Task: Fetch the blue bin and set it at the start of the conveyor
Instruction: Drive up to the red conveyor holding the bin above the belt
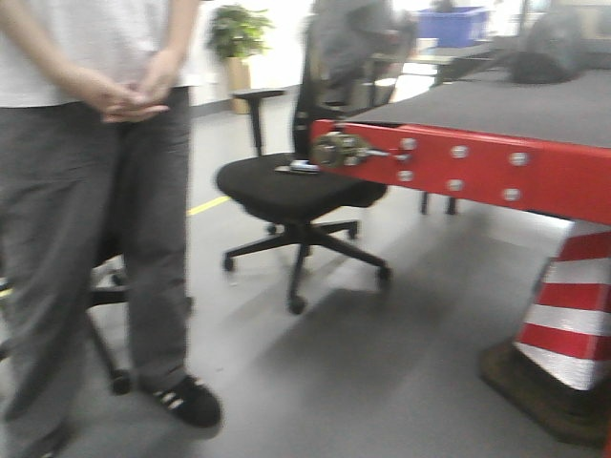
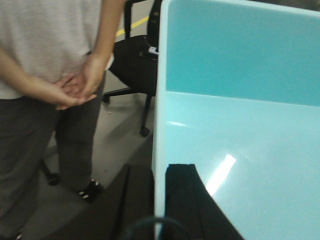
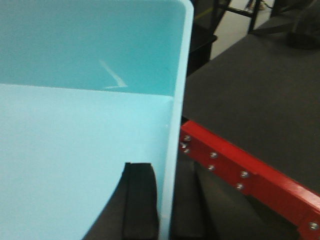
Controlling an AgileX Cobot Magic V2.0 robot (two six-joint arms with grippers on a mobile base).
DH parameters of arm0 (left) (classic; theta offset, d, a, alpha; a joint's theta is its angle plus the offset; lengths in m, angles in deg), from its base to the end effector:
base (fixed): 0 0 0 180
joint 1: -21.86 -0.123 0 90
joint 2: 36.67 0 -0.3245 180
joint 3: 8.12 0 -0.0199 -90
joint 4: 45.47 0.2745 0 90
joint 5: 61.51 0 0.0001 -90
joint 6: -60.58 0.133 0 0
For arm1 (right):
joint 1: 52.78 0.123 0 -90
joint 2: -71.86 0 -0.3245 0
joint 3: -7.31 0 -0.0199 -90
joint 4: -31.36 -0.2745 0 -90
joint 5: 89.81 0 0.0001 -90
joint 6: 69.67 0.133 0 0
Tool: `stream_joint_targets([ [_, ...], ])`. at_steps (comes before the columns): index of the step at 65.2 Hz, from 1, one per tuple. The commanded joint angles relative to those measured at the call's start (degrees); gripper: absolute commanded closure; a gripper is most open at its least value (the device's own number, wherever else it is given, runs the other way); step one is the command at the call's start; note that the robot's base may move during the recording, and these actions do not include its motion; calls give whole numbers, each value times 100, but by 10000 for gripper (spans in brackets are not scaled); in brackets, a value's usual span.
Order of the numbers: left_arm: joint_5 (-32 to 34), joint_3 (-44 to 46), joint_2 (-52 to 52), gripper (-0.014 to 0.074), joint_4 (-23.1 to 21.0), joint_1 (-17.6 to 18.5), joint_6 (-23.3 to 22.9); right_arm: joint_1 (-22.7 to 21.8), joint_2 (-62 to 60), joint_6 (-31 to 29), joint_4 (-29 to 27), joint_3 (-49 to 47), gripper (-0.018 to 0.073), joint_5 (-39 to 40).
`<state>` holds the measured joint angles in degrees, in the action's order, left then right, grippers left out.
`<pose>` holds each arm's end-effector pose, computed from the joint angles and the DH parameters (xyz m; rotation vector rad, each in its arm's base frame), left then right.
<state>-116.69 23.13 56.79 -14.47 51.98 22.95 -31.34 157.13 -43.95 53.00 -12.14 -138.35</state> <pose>0.3430 -0.1339 0.5450 -0.0884 1.9355 -0.1356 0.3241 0.0878 0.5284 0.0062 1.9450 0.1009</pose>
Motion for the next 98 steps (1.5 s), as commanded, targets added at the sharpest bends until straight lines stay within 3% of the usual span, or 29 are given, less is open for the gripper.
stream_joint_targets([
  [1,260,49,-42,707,174,-20,-5,-10,-93,-70,110,-33,713,196],
  [98,263,49,-8,707,174,-20,-5,-10,-93,-70,110,-33,713,196],
])
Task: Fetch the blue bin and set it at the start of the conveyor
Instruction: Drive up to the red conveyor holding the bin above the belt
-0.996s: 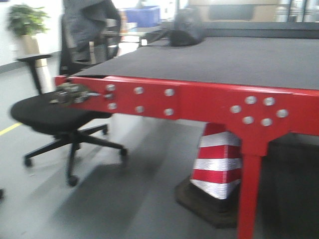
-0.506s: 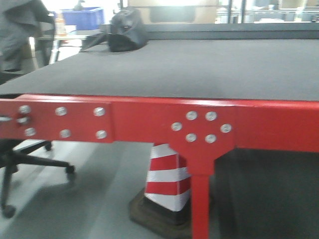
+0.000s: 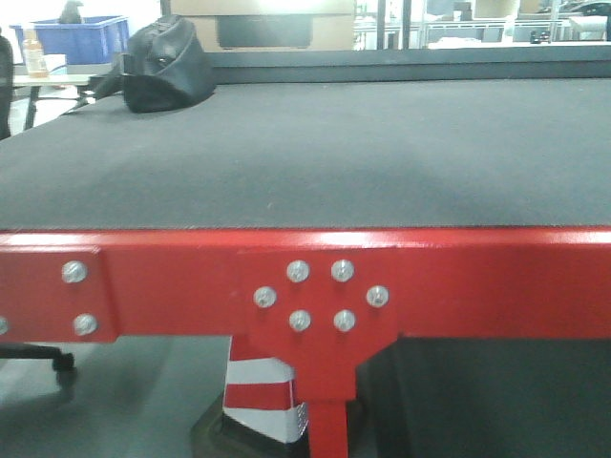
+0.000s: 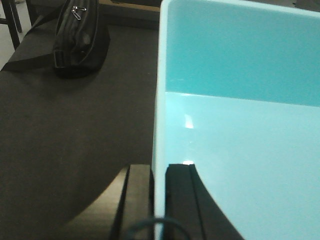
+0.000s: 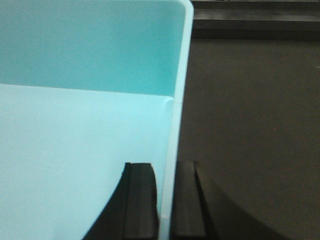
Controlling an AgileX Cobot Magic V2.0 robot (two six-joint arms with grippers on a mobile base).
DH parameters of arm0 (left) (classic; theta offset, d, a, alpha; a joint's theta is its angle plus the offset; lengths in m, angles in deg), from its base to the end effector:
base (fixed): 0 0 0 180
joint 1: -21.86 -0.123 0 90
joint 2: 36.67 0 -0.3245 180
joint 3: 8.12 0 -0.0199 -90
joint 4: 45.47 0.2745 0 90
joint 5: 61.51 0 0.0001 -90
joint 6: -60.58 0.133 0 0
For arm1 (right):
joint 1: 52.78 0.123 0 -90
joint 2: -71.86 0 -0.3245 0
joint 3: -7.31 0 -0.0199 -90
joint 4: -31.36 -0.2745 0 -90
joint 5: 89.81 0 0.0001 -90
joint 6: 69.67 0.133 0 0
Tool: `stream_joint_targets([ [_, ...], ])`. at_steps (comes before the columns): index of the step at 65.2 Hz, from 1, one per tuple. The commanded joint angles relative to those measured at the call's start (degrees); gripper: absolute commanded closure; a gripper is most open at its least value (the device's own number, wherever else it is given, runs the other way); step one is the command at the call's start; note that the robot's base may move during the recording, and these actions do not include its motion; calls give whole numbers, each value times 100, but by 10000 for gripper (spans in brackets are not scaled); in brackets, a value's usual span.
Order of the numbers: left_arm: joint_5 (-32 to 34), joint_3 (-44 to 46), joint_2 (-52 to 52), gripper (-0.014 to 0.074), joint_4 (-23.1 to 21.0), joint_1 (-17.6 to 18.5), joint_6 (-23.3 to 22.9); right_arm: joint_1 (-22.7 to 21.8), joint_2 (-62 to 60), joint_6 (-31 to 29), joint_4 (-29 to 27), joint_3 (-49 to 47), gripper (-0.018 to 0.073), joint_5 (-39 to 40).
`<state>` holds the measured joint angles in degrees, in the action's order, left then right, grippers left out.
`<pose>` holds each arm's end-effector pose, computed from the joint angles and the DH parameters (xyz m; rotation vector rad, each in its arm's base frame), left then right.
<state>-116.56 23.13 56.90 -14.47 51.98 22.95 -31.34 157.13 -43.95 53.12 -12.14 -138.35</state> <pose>0.3438 -0.1345 0.5446 -0.0871 1.9353 -0.1358 0.3241 0.0876 0.5285 0.0058 1.9444 0.0986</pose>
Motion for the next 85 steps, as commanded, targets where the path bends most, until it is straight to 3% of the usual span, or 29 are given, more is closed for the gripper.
stream_joint_targets([
  [1,249,49,-19,707,174,-20,-5,-10,-93,-70,98,-33,713,196],
  [85,249,49,-19,707,174,-20,-5,-10,-93,-70,98,-33,713,66],
])
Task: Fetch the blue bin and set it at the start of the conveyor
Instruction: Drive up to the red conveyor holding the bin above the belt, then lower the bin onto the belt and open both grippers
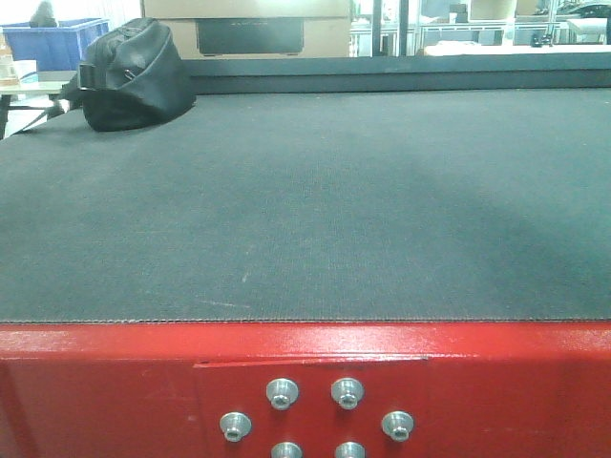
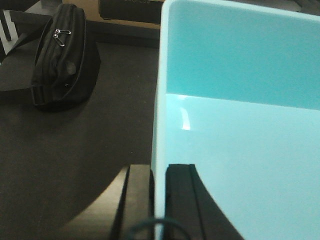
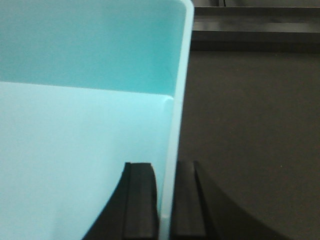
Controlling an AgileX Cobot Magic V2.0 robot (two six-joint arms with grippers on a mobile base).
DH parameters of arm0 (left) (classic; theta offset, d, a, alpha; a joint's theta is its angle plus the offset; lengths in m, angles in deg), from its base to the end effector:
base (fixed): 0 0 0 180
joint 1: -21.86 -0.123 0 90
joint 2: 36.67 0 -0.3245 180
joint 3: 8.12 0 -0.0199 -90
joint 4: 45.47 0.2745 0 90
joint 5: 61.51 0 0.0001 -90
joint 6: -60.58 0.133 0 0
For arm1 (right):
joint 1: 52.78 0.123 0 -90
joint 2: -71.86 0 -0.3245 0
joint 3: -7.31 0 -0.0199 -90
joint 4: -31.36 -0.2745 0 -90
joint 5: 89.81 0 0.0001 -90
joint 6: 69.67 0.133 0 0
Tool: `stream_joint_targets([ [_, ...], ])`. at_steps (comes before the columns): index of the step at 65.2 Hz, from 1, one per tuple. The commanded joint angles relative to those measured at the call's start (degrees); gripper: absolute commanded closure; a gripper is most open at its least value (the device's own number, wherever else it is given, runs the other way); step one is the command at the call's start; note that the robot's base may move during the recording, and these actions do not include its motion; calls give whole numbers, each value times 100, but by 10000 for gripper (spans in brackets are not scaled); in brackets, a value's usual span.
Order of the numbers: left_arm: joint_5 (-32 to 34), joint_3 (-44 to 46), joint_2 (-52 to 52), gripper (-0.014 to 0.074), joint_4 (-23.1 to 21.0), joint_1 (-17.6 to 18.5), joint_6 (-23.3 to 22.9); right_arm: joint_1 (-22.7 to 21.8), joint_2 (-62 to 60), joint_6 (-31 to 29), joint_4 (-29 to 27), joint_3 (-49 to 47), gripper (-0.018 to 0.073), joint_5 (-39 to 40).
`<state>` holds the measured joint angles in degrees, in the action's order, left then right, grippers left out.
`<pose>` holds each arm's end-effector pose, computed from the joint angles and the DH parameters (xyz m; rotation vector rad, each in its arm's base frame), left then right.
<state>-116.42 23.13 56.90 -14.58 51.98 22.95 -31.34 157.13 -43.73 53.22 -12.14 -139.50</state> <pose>0.3438 -0.1349 0.5447 -0.0864 1.9341 -0.1391 0.3233 0.0864 0.5263 0.0142 1.9623 0.0911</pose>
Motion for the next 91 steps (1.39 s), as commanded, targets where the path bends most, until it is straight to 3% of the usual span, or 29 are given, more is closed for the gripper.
stream_joint_targets([
  [1,236,49,-19,707,185,-20,-5,-10,-93,-92,88,-33,713,200],
  [21,236,49,-19,707,185,-20,-5,-10,-93,-92,88,-33,713,1153],
  [55,344,49,-19,707,185,-20,-5,-10,-80,-92,-15,-33,713,499],
  [62,379,49,-9,707,173,-20,-5,-10,-70,330,-16,-33,713,236],
  [72,288,-29,164,707,-5,-50,-5,-92,180,354,-16,-20,713,72],
  [79,509,-314,341,707,-366,-186,-5,-90,526,354,-16,104,713,156],
  [91,1176,-1025,703,707,-434,-404,-155,-220,969,656,-16,619,713,835],
])
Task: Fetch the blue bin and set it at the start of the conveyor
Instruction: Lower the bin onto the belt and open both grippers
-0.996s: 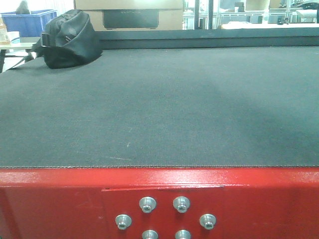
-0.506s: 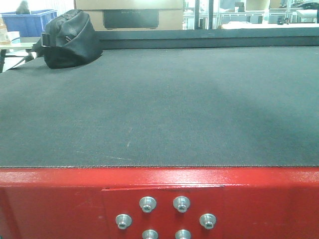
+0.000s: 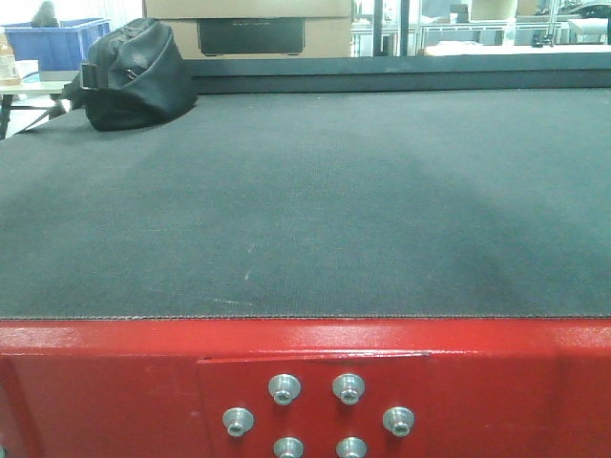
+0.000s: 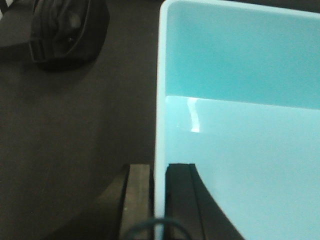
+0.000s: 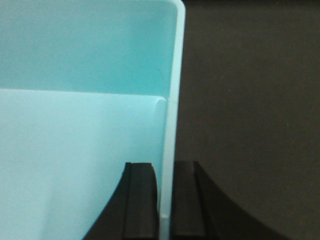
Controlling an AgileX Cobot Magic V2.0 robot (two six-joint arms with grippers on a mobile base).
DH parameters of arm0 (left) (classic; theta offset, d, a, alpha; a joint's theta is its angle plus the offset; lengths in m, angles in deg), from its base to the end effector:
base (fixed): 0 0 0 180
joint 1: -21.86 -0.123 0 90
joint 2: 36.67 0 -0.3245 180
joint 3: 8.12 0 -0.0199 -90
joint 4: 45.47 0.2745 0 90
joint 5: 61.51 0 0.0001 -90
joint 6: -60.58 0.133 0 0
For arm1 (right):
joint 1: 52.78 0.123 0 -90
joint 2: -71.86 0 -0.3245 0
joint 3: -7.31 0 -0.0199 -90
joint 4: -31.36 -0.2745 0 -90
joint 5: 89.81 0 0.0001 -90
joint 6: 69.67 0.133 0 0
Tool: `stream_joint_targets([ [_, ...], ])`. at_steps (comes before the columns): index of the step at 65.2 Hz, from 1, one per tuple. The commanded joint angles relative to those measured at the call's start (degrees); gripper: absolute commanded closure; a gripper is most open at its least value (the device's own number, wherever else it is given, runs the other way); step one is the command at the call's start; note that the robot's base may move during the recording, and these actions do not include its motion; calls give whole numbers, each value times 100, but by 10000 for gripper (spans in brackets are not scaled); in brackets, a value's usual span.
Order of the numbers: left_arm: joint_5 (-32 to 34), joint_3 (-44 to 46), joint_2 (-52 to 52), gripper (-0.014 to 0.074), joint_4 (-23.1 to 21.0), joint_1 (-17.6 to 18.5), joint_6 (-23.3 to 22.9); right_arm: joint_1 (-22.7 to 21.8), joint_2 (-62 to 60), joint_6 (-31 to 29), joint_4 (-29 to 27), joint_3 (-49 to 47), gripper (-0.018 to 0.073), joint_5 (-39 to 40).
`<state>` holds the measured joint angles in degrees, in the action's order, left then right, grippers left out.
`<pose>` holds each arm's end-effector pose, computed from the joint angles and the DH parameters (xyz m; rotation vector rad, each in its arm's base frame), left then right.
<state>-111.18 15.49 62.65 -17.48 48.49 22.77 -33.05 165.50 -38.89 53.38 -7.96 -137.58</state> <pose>0.3960 -0.1453 0.4647 -0.0719 2.0859 -0.0919 0.3809 0.0973 0.4502 0.0832 2.1364 0.0563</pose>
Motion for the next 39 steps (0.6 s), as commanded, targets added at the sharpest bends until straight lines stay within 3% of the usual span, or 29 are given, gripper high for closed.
stream_joint_targets([
  [1,715,-318,155,707,-156,-72,-137,-76,166,216,-31,258,713,740],
  [17,1440,-981,669,707,-224,-288,-178,-421,777,471,-45,1096,713,1923],
  [39,1451,-988,1388,707,-179,-288,-126,-429,1629,471,-45,1096,713,2119],
])
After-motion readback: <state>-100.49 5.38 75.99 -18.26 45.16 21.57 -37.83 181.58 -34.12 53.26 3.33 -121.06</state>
